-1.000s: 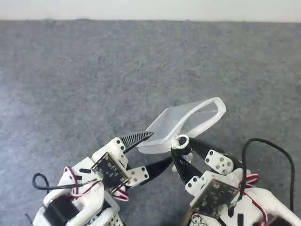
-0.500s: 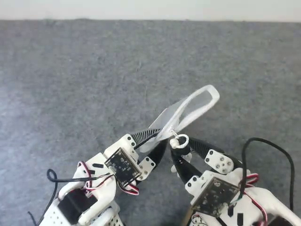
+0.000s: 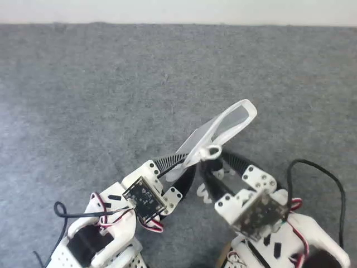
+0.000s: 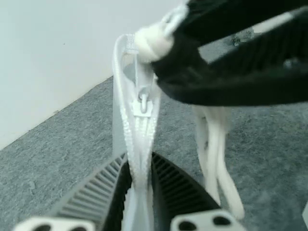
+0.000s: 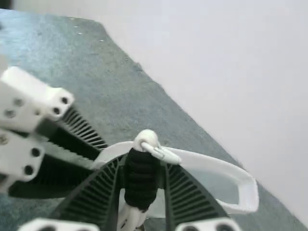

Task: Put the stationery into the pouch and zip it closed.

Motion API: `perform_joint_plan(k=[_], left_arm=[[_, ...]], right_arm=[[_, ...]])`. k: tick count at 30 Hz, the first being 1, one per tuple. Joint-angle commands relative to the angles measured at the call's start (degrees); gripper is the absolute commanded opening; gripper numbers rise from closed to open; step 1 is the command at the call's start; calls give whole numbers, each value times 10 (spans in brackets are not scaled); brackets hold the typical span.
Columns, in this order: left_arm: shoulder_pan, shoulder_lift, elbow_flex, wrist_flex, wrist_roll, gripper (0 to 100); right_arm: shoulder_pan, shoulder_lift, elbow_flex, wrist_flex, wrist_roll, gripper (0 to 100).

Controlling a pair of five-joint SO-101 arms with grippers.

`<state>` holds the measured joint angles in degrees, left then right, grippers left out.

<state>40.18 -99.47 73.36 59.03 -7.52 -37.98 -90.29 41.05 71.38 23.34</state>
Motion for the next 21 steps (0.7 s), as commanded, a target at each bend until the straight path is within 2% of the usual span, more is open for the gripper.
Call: perform_joint_plan(k=[1, 7, 13, 21], left_arm=[[-3, -1, -11, 31, -26, 9], [-3, -1, -11, 36, -36, 9], [-3, -1, -12, 36, -50, 9], [-3, -1, -11, 37, -48, 8]], right_arm=[[42, -10, 9, -54, -13, 6], [69, -10, 65, -129, -15, 6], [78, -4, 69, -145, -45, 6], [154, -4, 72, -169, -72, 6]])
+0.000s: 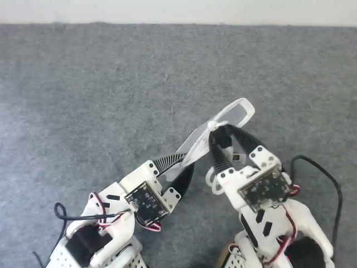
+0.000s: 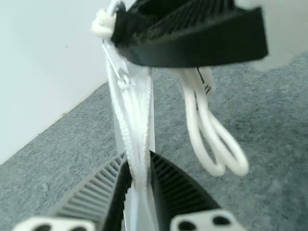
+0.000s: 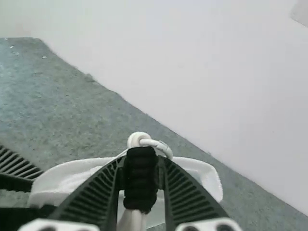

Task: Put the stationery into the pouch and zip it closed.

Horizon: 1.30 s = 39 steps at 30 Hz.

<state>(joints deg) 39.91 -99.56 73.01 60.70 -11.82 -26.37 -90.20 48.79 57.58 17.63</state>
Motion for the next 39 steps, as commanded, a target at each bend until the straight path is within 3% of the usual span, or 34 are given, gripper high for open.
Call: perform_joint_plan(k=[1, 10, 19, 39], left_arm=[[0, 0, -7, 20, -5, 8], [0, 1, -7, 27, -5, 8], [0, 1, -7, 25, -5, 8], [0, 2, -7, 25, -4, 8]], right_arm=[[42, -5, -5, -31, -14, 6], [54, -1, -5, -33, -12, 6], [100, 96, -5, -76, 7, 6], [185, 102, -5, -109, 10, 6]])
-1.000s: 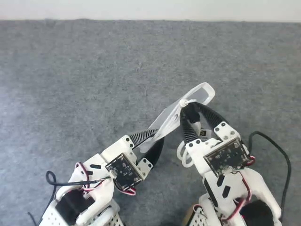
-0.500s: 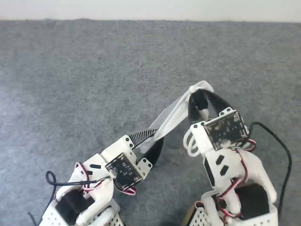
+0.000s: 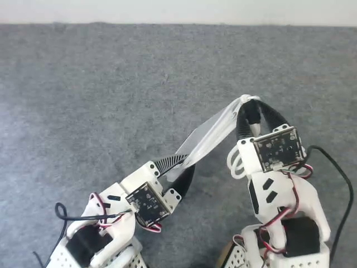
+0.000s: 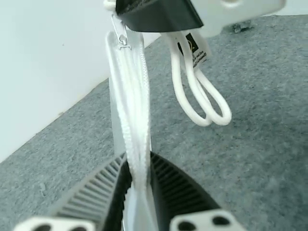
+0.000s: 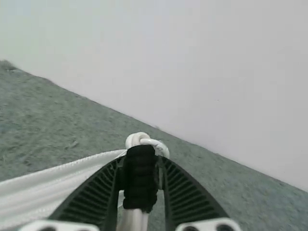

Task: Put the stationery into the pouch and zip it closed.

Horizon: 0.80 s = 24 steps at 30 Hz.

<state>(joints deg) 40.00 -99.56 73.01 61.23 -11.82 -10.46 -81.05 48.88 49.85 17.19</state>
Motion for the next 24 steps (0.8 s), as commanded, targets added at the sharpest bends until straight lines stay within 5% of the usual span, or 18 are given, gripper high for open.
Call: perform_joint_plan(k=[1, 24], left_arm=[[-1, 2, -7, 21, -4, 8], [-1, 1, -6, 22, -4, 8]], right_arm=[[29, 11, -6, -35, 13, 6], [145, 204, -47, -109, -61, 6]])
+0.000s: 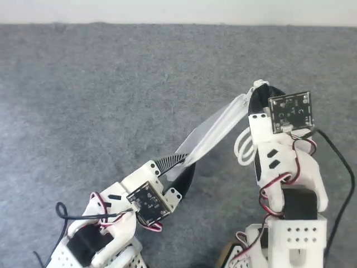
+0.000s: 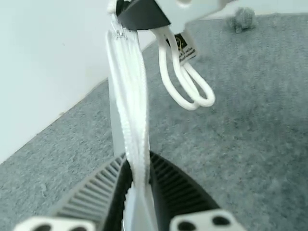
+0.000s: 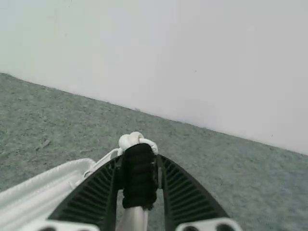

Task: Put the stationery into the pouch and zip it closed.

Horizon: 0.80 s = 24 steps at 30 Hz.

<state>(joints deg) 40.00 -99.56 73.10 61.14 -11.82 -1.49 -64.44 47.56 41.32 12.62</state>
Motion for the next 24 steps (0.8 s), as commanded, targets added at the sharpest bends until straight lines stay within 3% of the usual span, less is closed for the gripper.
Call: perform_joint_plan(k=[1, 6, 12, 16, 24], left_arm=[[-1, 1, -7, 23, -4, 8], [-1, 1, -7, 23, -4, 8], [-4, 1, -7, 21, -4, 9], [-59, 1, -8, 4, 16, 9], [-172, 0, -7, -40, 31, 11]], right_arm=[[56, 43, -35, -23, -22, 6], [50, 38, -42, 0, -26, 14], [9, 2, -42, 44, -29, 214], [-27, -22, -40, 72, -29, 291], [-79, -47, -40, 104, -25, 290]])
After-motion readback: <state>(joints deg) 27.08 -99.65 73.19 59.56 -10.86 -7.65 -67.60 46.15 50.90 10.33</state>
